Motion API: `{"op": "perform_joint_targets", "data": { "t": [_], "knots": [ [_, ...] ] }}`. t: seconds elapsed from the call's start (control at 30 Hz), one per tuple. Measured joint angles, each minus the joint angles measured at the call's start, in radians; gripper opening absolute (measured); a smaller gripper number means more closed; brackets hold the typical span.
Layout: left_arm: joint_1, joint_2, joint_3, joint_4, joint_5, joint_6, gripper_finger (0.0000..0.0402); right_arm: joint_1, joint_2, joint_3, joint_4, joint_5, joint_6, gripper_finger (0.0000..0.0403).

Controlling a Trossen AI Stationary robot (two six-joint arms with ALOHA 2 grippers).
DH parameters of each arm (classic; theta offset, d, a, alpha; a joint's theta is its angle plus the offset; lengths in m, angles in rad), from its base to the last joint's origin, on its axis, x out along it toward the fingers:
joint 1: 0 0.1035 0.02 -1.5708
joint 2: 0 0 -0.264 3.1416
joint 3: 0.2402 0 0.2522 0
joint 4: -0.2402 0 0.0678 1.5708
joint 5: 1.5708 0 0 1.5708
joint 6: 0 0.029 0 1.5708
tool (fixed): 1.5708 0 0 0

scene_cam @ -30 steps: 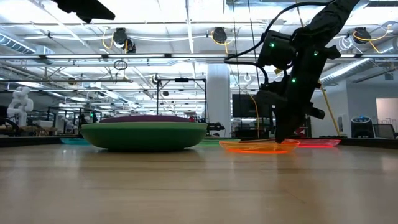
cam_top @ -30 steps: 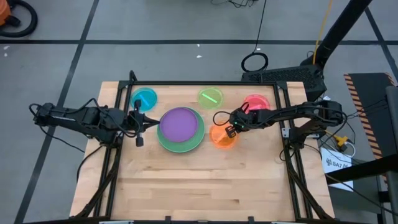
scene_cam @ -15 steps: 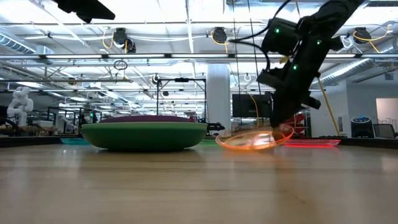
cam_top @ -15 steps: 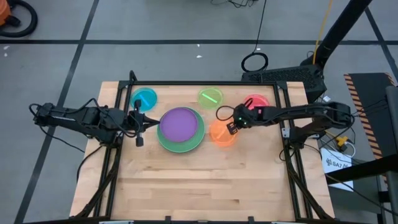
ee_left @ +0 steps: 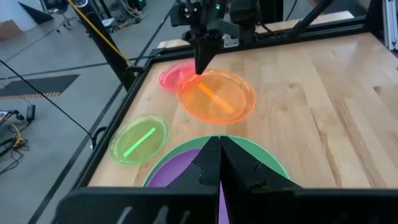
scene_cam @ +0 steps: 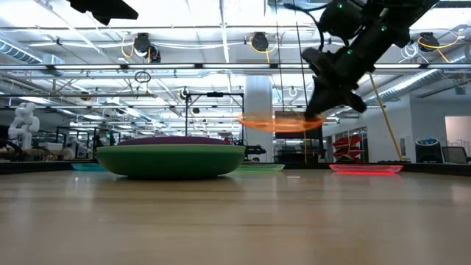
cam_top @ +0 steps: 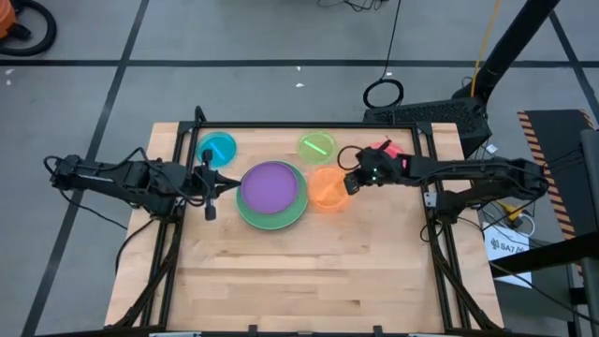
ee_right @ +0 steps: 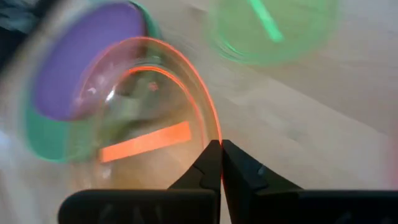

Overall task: Stack plastic plates
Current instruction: Stack the transparent orange plate on top of the purple plate

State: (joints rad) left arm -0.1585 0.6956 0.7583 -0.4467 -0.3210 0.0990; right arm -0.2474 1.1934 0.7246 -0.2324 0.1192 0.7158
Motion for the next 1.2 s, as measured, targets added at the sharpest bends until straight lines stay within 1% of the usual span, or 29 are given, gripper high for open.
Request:
{"op": "perform_joint_targets", "data": {
  "t": [0.1,0.23,0.4,0.53,0.73,0.87,0.93,1.03,1.2],
  "knots": [
    [0.000,0.000,0.000,0.004,0.000,0.001,0.0003,0.000,0.018,0.001,0.113,-0.025,0.002,0.0000],
    [0.000,0.000,0.000,0.016,0.000,0.017,0.0003,-0.002,0.081,0.017,0.241,-0.047,-0.006,0.0000],
    [0.000,0.000,0.000,0.041,-0.001,0.030,0.0003,-0.003,0.205,0.140,0.259,-0.067,-0.068,0.0000],
    [0.000,0.000,0.000,0.041,-0.001,0.037,0.0003,-0.015,0.320,0.276,0.231,-0.098,-0.121,0.0000],
    [-0.001,0.000,0.000,0.039,-0.001,0.037,0.0003,-0.046,0.494,0.497,0.081,-0.102,-0.185,0.0000],
    [-0.001,0.000,0.000,0.036,-0.001,0.034,0.0003,-0.059,0.599,0.620,0.007,-0.108,-0.217,0.0000],
    [-0.001,0.000,0.000,0.028,0.000,0.029,0.0003,-0.061,0.645,0.665,-0.012,-0.125,-0.230,0.0000],
    [-0.001,0.000,0.000,0.024,-0.001,0.026,0.0003,-0.061,0.693,0.713,-0.036,-0.124,-0.239,0.0000],
    [-0.001,0.000,0.000,0.022,0.000,0.021,0.0003,-0.060,0.731,0.732,-0.034,-0.124,-0.253,0.0002]
  ]
}}
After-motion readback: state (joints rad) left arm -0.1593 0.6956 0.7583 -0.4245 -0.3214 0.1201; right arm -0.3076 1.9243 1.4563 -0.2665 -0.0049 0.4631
